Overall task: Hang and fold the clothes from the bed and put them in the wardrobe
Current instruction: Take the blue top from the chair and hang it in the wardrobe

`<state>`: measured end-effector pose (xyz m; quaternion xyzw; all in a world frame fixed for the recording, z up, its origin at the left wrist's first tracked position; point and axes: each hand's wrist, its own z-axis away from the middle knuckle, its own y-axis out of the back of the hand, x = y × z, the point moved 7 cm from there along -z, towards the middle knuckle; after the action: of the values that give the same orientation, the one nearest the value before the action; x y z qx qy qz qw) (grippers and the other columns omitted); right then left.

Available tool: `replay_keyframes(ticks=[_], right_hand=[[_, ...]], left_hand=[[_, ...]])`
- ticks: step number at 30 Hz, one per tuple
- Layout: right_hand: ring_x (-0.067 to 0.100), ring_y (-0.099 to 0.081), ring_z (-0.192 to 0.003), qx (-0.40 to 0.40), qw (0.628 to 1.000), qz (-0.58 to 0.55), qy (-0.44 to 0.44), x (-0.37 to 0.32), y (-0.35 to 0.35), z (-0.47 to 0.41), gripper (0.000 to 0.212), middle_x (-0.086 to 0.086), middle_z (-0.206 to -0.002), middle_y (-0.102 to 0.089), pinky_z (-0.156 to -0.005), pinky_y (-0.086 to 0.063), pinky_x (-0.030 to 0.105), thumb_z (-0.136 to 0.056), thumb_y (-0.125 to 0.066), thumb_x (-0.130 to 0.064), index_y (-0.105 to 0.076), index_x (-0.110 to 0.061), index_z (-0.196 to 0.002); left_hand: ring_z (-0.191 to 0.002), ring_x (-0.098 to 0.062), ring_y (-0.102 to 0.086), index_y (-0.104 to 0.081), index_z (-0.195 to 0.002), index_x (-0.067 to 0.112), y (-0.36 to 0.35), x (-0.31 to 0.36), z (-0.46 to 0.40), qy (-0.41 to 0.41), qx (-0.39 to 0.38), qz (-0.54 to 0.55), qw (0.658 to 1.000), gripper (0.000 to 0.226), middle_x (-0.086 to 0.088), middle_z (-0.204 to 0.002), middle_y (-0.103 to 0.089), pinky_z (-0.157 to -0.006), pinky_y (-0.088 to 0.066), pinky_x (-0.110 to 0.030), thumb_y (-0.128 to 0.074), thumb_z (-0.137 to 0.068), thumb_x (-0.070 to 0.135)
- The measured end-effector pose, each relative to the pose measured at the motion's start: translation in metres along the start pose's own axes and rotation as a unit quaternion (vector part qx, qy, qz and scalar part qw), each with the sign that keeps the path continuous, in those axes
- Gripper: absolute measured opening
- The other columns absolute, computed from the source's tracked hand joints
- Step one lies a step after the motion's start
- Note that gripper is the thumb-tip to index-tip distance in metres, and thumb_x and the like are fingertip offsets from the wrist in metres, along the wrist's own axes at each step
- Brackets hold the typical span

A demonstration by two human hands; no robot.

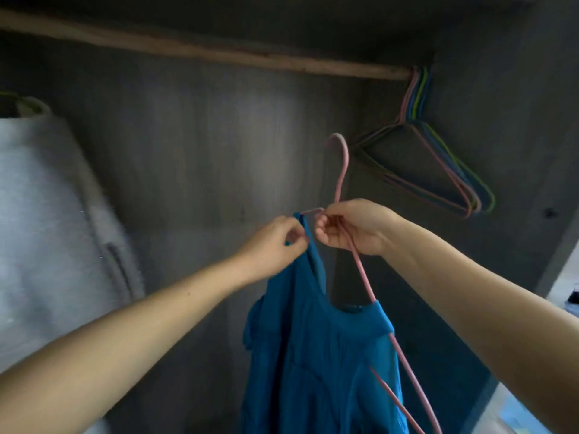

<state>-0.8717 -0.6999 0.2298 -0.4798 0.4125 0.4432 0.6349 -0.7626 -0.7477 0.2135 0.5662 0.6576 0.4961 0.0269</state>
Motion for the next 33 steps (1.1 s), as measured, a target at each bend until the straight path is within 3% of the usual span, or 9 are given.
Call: replay_keyframes(ticks=[5,9,12,16,20,23,27,29,33], right_hand=[[0.017,-0.066,-0.047,-0.028,0.999,0.033,0.016,-0.031,-0.076,-0.040,0.022,0.015,-0.069,-0.067,-0.048,-0.054,0.025,-0.097,-0.028,0.006,-0.048,0.006,-0.090],[0.018,-0.068,-0.078,-0.054,0.985,0.133,0.092,-0.060,-0.144,-0.060,0.025,0.016,-0.112,-0.062,-0.056,-0.056,0.028,-0.095,-0.034,0.007,-0.043,-0.003,-0.116],[0.020,-0.067,-0.083,-0.076,0.946,0.253,0.188,-0.089,-0.202,-0.065,0.025,0.017,-0.115,-0.061,-0.058,-0.053,0.030,-0.093,-0.045,0.003,-0.048,-0.003,-0.118],[0.016,-0.052,-0.069,-0.074,0.855,0.410,0.310,-0.124,-0.271,-0.066,0.006,0.006,-0.075,-0.054,-0.057,-0.041,0.024,-0.091,-0.053,-0.013,-0.055,-0.008,-0.089],[0.013,-0.049,-0.071,-0.096,0.760,0.547,0.338,-0.124,-0.334,-0.086,0.014,-0.001,-0.080,-0.053,-0.062,-0.038,0.026,-0.095,-0.050,-0.026,-0.056,-0.013,-0.095],[0.016,-0.050,-0.079,-0.105,0.739,0.570,0.343,-0.113,-0.371,-0.104,0.030,0.005,-0.095,-0.052,-0.075,-0.037,0.028,-0.099,-0.044,-0.026,-0.056,-0.004,-0.116],[0.026,-0.055,-0.099,-0.107,0.743,0.567,0.340,-0.097,-0.404,-0.125,0.038,0.016,-0.117,-0.059,-0.074,-0.038,0.028,-0.100,-0.045,-0.026,-0.054,0.004,-0.122],[0.029,-0.057,-0.108,-0.109,0.736,0.576,0.339,-0.086,-0.413,-0.135,0.039,0.019,-0.121,-0.060,-0.073,-0.037,0.028,-0.099,-0.047,-0.027,-0.055,0.003,-0.121],[0.033,-0.052,-0.120,-0.112,0.740,0.561,0.354,-0.067,-0.419,-0.148,0.042,0.019,-0.130,-0.057,-0.093,-0.041,0.033,-0.098,-0.047,-0.030,-0.054,-0.001,-0.128]], left_hand=[[-0.090,-0.009,-0.061,-0.063,-0.090,0.020,0.001,0.032,0.034,0.079,-0.101,0.218,0.967,0.032,-0.001,-0.095,-0.068,-0.090,-0.043,-0.026,-0.051,-0.092,0.049],[-0.080,-0.019,-0.058,-0.052,-0.080,0.021,0.060,0.023,0.036,0.143,0.031,0.206,0.968,0.018,-0.008,-0.086,-0.065,-0.078,-0.044,-0.036,-0.062,-0.081,0.035],[-0.078,-0.019,-0.061,-0.055,-0.079,0.015,0.120,0.019,0.039,0.151,0.157,0.223,0.950,0.025,0.001,-0.076,-0.065,-0.077,-0.046,-0.031,-0.048,-0.065,0.035],[-0.069,-0.013,-0.057,-0.052,-0.075,0.018,0.206,-0.005,0.043,0.169,0.275,0.137,0.937,0.017,0.005,-0.072,-0.061,-0.073,-0.045,-0.026,-0.048,-0.091,0.014],[-0.076,-0.023,-0.059,-0.065,-0.084,0.008,0.274,-0.039,0.050,0.232,0.274,-0.055,0.932,0.016,-0.008,-0.080,-0.065,-0.067,-0.046,-0.031,-0.052,-0.092,0.013],[-0.060,-0.020,-0.050,-0.061,-0.072,0.010,0.308,-0.060,0.057,0.272,0.252,-0.166,0.914,0.019,-0.004,-0.062,-0.052,-0.048,-0.033,-0.028,-0.056,-0.089,0.016],[-0.099,-0.030,-0.056,-0.064,-0.089,0.017,0.335,-0.085,0.061,0.325,0.204,-0.321,0.866,0.013,-0.007,-0.097,-0.063,-0.084,-0.049,-0.040,-0.056,-0.090,0.027],[-0.125,-0.029,-0.040,-0.061,-0.115,0.016,0.337,-0.100,0.064,0.346,0.142,-0.437,0.818,0.029,-0.009,-0.128,-0.050,-0.106,-0.033,-0.051,-0.055,-0.091,0.031],[-0.145,-0.024,-0.010,-0.040,-0.142,0.016,0.330,-0.123,0.075,0.331,0.087,-0.513,0.787,0.049,-0.006,-0.153,-0.025,-0.114,-0.007,-0.060,-0.049,-0.095,0.027]])
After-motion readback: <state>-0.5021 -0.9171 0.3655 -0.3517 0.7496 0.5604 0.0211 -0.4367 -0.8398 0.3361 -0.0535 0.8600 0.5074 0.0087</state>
